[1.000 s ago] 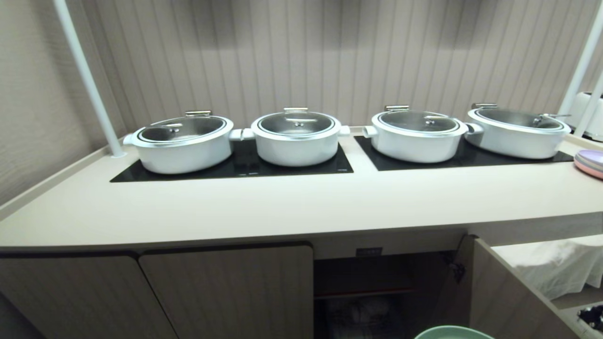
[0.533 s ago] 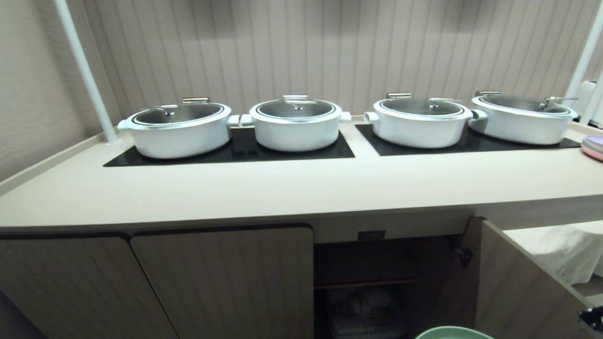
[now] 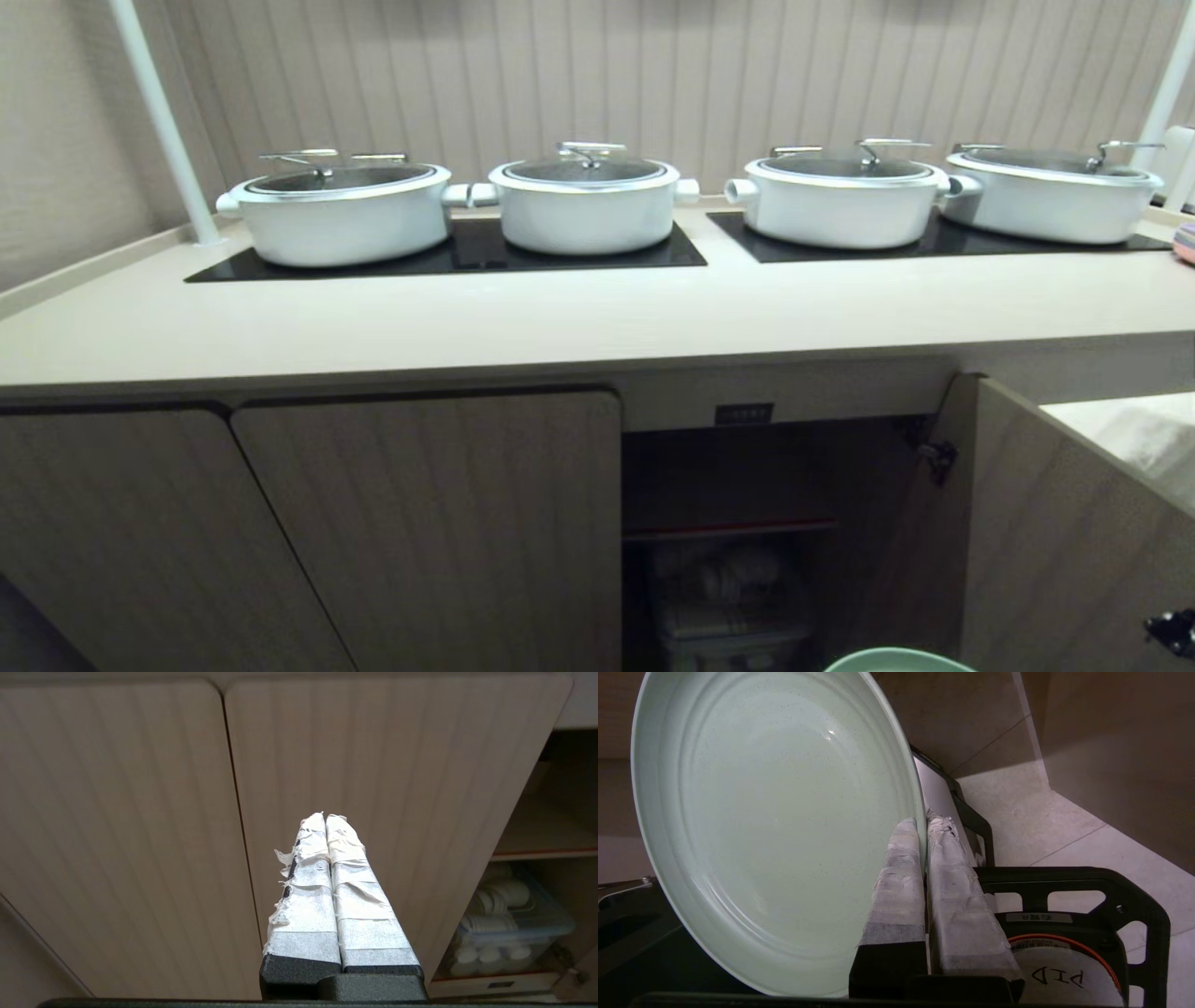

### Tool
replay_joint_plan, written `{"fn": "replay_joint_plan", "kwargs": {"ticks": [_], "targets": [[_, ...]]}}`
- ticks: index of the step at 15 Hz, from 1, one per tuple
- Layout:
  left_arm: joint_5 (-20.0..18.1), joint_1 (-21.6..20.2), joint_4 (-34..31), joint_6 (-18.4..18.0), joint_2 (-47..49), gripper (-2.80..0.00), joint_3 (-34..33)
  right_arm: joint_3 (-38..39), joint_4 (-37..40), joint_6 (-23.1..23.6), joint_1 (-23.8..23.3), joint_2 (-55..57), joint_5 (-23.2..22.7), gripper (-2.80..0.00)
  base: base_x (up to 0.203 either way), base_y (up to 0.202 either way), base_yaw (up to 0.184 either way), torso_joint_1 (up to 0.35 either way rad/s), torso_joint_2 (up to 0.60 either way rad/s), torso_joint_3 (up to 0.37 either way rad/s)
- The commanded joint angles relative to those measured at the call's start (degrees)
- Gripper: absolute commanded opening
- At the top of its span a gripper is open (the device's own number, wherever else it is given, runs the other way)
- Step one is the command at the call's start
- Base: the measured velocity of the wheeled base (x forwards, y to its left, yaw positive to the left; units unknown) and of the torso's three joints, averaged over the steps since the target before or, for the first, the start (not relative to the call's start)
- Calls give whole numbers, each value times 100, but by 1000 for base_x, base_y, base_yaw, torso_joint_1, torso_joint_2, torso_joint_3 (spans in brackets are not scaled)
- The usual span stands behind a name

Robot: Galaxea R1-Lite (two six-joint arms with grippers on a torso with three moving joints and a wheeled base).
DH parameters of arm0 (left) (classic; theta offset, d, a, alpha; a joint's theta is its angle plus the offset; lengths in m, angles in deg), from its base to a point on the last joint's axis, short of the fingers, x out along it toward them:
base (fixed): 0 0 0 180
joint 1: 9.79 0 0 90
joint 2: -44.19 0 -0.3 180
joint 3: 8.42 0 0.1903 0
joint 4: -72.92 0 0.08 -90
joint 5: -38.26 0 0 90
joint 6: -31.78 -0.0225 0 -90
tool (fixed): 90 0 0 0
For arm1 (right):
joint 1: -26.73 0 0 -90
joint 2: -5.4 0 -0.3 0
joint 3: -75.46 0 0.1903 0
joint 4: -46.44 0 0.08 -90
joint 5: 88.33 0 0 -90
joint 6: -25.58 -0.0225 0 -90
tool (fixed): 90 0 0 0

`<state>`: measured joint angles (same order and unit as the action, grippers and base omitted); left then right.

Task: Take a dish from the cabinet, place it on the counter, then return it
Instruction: Put it back into the cabinet

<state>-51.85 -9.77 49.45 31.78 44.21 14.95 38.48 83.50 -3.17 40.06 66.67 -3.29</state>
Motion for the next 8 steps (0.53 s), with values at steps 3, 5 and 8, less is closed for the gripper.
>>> {"fn": "replay_joint_plan", "kwargs": {"ticks": [3, 5, 8], "targets": [[2, 2, 1, 0, -2, -280, 0, 69, -2, -17, 2, 8, -5, -280, 0, 0, 0, -210, 509, 285], [2, 6, 1, 0, -2, -280, 0, 78, -7, -8, 2, 8, -5, -280, 0, 0, 0, -198, 496, 283], [2, 4, 1, 0, -2, -280, 0, 78, -7, -8, 2, 8, -5, -280, 0, 0, 0, -190, 485, 289]]}}
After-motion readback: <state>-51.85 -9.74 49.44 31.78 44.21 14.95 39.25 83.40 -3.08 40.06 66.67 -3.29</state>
